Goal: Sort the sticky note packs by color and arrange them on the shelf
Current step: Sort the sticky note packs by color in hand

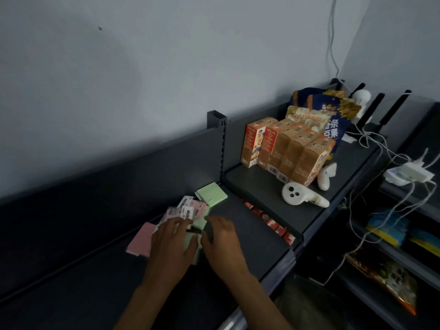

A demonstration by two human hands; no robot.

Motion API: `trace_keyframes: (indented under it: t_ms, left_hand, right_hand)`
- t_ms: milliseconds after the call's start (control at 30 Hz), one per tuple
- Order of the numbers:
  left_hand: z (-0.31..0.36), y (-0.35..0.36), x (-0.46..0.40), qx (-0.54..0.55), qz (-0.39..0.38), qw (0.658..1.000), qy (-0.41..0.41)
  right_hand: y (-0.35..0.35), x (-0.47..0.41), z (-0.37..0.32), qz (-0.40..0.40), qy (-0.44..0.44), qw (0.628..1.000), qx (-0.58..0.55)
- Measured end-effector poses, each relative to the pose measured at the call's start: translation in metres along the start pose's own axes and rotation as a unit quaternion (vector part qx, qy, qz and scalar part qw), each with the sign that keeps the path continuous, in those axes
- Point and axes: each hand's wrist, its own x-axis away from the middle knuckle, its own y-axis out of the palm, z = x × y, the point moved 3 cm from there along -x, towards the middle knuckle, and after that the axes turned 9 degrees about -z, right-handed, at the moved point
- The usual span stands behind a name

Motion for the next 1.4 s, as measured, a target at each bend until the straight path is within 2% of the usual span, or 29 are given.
trace_keyframes:
  t_ms: [200,333,500,833,933,1000,1100,1167,1267,1333,1400]
  left_hand:
    - [-0.018,-0.012,-0.03,-0.01,0.016,0.999,-0.043]
    - [-0.022,-0.01,-0.033,-0.006,0.031,0.998,-0.062]
    - [-0.024,-0.009,-0.034,-0.01,0.041,0.994,-0.104]
    - [-0.012,-0.006,-0.048,-0.043,0.069,0.988,-0.131]
    - [-0.01,-0.005,-0.05,-0.05,0.067,0.986,-0.144]
    - [-0.006,-0.002,-0.049,-0.047,0.073,0.986,-0.145]
    - [0.007,-0.001,-0.046,-0.035,0.093,0.985,-0.139]
    - [0.014,0.0,-0.046,0.003,0.103,0.986,-0.132]
    - [0.018,0.0,-0.048,0.09,0.119,0.979,-0.138]
    - [0.024,-0.003,-0.047,0.167,0.149,0.962,-0.158]
    - [0.032,-0.005,-0.046,0.223,0.164,0.945,-0.176]
  right_hand:
    - [0.015,-0.052,-0.004,-0.033,-0.034,0.999,0.009]
    - [0.035,-0.084,0.019,-0.073,-0.029,0.996,0.029]
    - [0.041,-0.091,0.033,-0.109,-0.038,0.993,-0.028]
    - [-0.004,-0.094,0.035,-0.019,0.004,0.998,-0.055]
    - [-0.018,-0.095,0.036,-0.008,0.022,0.995,-0.101]
    - [-0.025,-0.097,0.038,-0.033,0.045,0.977,-0.207]
    - [-0.027,-0.096,0.04,-0.109,0.13,0.902,-0.397]
    - [-0.026,-0.093,0.042,-0.159,0.156,0.864,-0.452]
    - [-0.024,-0.086,0.041,-0.222,0.117,0.829,-0.5]
    - [-0.025,-0.082,0.04,-0.264,0.08,0.828,-0.488]
    - [-0.025,-0.079,0.039,-0.282,0.05,0.857,-0.429]
